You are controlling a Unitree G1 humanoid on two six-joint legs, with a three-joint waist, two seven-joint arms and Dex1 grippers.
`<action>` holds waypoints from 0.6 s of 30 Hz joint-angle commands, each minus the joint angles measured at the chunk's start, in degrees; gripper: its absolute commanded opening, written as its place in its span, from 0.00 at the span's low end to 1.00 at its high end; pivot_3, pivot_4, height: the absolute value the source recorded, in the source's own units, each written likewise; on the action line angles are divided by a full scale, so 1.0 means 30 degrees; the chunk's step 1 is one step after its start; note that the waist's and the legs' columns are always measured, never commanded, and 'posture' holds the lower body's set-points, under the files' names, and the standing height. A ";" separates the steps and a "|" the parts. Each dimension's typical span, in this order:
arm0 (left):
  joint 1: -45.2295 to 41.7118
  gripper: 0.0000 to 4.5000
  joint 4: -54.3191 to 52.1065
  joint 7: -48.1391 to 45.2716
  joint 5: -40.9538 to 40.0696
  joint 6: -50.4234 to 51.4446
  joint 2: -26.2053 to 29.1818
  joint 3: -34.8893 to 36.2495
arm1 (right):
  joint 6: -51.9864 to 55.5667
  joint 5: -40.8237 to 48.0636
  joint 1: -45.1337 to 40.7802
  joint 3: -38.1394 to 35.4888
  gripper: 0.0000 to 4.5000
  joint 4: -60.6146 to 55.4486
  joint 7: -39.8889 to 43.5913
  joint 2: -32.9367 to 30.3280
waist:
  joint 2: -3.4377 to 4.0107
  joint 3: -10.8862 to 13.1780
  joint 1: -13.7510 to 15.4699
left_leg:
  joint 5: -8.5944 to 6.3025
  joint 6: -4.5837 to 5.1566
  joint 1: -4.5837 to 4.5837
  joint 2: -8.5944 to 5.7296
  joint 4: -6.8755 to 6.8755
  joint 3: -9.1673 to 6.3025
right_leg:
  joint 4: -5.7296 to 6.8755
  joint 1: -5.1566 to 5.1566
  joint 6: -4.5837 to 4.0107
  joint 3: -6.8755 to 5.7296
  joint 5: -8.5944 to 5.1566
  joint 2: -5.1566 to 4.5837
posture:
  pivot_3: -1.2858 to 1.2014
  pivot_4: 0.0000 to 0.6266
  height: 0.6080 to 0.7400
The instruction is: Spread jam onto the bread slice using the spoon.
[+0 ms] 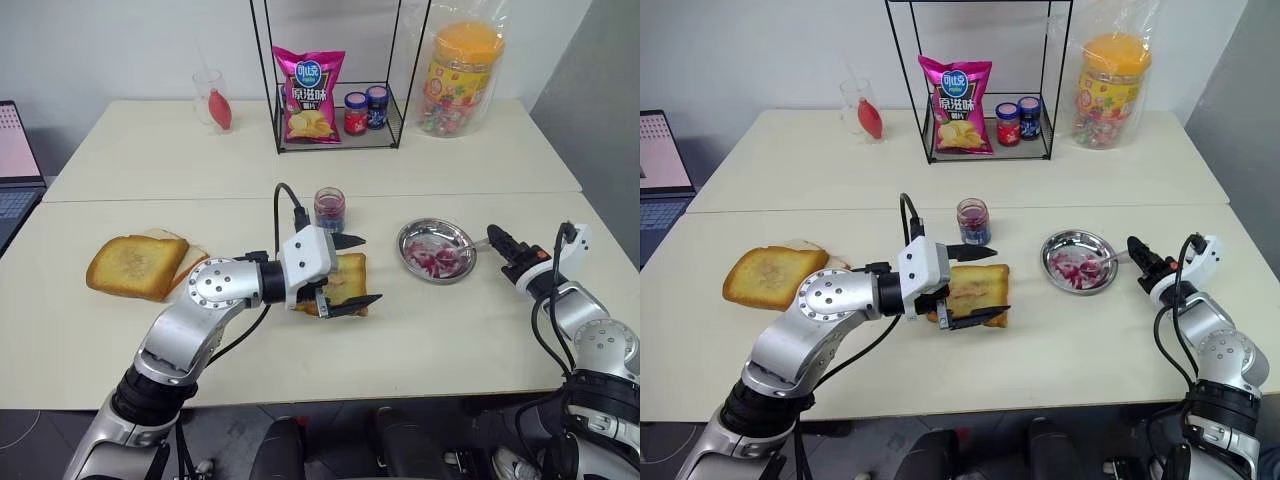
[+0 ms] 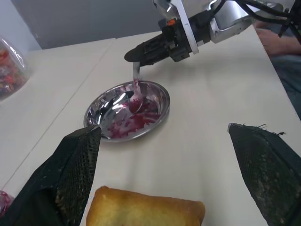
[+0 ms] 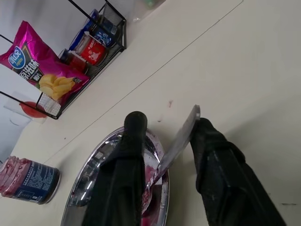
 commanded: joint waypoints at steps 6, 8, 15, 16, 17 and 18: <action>-0.0223 1.00 -0.0522 0.0057 -0.0119 0.0136 -0.0365 0.0110 | -0.1432 -0.2105 0.0392 0.1095 0.82 -0.1576 0.1058 -0.0948 | 0.0001 0.0000 0.0010 | 0.0000 0.0000 0.0000 -0.0001 0.0001 -0.0002 | -0.0002 0.0000 0.0001 -0.0002 0.0000 0.0000 | 0.52 0.24 1.00; -0.0130 1.00 -0.0557 0.0077 -0.0080 0.0070 -0.0407 0.0176 | -0.2535 -0.3799 0.0743 0.2132 0.94 -0.1778 0.1544 -0.1433 | 0.0001 -0.0001 0.0009 | 0.0000 0.0000 0.0000 -0.0001 0.0000 -0.0002 | -0.0002 0.0000 0.0001 -0.0003 0.0000 0.0000 | 0.52 0.24 1.00; 0.0212 1.00 -0.0528 0.0730 -0.0062 -0.0299 -0.0523 0.1094 | -0.7407 -0.7653 0.0354 0.2397 0.99 -0.1377 0.0753 -0.1466 | 0.0002 -0.0001 0.0010 | 0.0001 -0.0001 0.0004 -0.0001 0.0004 -0.0002 | 0.0002 0.0000 0.0005 -0.0002 0.0002 0.0000 | 0.52 0.24 1.00; 0.0338 1.00 -0.0501 0.1116 0.0112 -0.0131 -0.0316 0.1558 | -0.7779 -0.7662 0.0232 0.2137 0.99 -0.1788 0.0779 -0.1502 | 0.0002 -0.0001 0.0009 | 0.0001 -0.0002 0.0003 -0.0001 0.0004 -0.0002 | 0.0002 0.0000 0.0006 -0.0001 0.0003 -0.0001 | 0.52 0.24 1.00; 0.0459 1.00 -0.0455 0.1334 0.0286 0.0054 0.0036 0.1960 | -0.7860 -0.7527 0.0193 0.1923 0.99 -0.2283 0.0836 -0.1570 | 0.0003 0.0000 -0.0009 | 0.0001 -0.0002 0.0003 -0.0001 0.0004 -0.0002 | 0.0002 0.0000 0.0006 -0.0001 0.0003 -0.0001 | 0.52 0.24 1.00; 0.0614 1.00 -0.0399 0.1477 0.0413 0.0214 0.0402 0.2380 | -0.7883 -0.7467 0.0290 0.1859 0.99 -0.2844 0.1030 -0.1727 | 0.0003 -0.0001 -0.0006 | 0.0001 -0.0001 0.0004 -0.0001 0.0004 0.0000 | 0.0002 0.0000 0.0006 0.0004 0.0004 -0.0001 | 0.52 0.24 1.00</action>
